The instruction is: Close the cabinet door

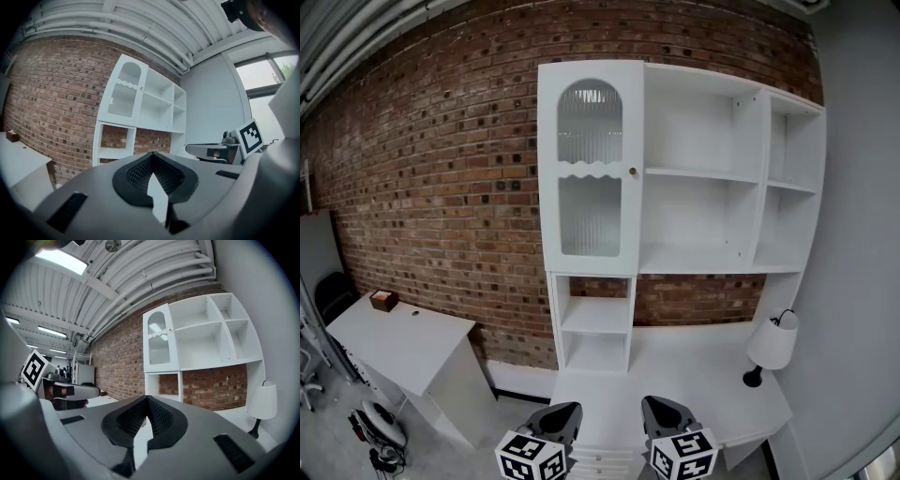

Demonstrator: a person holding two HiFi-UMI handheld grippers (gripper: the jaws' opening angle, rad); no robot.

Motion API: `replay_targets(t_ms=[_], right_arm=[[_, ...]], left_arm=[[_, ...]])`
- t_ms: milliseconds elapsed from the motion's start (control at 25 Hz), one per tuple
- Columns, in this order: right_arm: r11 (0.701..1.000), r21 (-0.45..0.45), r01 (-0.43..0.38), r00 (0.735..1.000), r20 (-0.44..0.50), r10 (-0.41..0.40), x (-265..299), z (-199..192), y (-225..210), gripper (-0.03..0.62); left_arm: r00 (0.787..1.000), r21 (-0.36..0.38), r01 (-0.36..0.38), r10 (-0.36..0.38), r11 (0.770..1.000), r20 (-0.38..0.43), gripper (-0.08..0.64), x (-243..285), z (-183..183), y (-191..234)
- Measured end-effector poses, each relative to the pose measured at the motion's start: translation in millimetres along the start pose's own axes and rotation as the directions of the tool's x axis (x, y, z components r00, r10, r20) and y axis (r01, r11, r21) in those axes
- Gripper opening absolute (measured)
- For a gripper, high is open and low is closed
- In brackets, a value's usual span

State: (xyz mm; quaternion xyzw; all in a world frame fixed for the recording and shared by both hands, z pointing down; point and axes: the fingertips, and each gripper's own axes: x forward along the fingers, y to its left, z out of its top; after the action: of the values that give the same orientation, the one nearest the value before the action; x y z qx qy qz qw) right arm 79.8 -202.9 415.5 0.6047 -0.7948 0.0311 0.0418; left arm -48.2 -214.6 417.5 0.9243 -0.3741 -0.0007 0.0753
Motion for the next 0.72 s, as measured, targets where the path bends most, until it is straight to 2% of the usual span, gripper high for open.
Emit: replay_targets(t_ms=[720], right_arm=[[1.0, -0.004, -0.002, 1.0, -0.016, 0.002, -4.5, -4.7, -0.4, 0.026]], left_arm=[[1.0, -0.005, 0.01, -0.01, 1.0, 0.007, 0.007, 2.7, 2.4, -8.3]])
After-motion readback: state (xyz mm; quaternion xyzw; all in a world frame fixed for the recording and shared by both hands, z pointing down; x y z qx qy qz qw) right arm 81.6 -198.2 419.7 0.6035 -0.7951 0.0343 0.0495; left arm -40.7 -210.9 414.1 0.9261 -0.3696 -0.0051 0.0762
